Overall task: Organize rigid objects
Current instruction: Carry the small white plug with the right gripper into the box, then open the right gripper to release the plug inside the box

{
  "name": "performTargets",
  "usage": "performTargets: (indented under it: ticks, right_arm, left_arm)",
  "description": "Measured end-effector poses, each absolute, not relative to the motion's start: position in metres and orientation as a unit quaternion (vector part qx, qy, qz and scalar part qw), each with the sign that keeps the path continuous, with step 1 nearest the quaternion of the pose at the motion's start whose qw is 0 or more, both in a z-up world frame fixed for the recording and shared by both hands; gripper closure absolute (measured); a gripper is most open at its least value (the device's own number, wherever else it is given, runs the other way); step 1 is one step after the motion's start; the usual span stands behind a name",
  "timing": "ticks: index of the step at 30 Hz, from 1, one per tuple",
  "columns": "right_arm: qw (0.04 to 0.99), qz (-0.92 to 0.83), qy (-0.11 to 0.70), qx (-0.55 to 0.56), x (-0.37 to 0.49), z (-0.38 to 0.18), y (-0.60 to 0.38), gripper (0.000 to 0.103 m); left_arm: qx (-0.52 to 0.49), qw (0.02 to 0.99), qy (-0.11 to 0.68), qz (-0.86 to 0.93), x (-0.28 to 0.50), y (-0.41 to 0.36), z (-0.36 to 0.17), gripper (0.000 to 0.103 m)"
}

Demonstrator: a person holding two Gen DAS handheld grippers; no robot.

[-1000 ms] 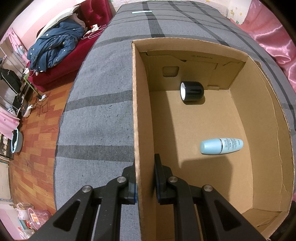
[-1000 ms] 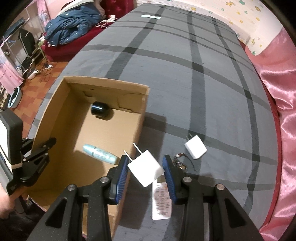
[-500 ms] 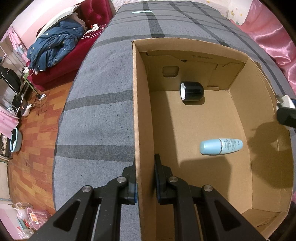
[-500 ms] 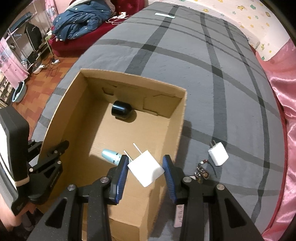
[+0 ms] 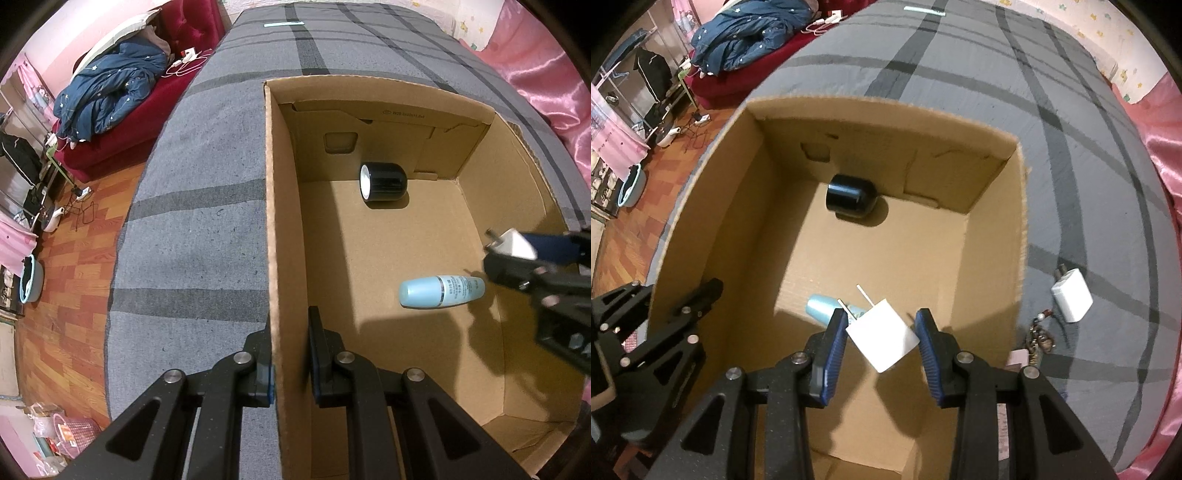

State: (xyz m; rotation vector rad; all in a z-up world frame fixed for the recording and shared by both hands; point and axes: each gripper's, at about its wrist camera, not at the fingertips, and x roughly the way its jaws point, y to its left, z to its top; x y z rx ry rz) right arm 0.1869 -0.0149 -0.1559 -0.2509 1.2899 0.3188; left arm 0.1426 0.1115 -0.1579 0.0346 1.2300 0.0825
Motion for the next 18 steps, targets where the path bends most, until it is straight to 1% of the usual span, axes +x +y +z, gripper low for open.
performTargets:
  ticks: [4, 10, 18]
  right_arm:
    - [0.783, 0.136, 0.592, -0.132, 0.1848, -0.1617, -0.0137, 0.062]
    - [0.786, 0.144, 0.589, -0.125, 0.1832, -0.1553, -0.0181, 0.062]
    - [0.782, 0.148, 0.593, -0.120, 0.1847, -0.1603, -0.0111, 0.062]
  left_arm:
    - [0.015, 0.815, 0.578, 0.039, 0.1431, 0.1109, -0.1577, 0.089]
    - [0.016, 0.816, 0.577, 0.039, 0.1424, 0.1102, -0.1569, 0.089]
    - [0.016, 0.816, 0.577, 0.038, 0.1423, 0.1114, -0.1586, 0.089]
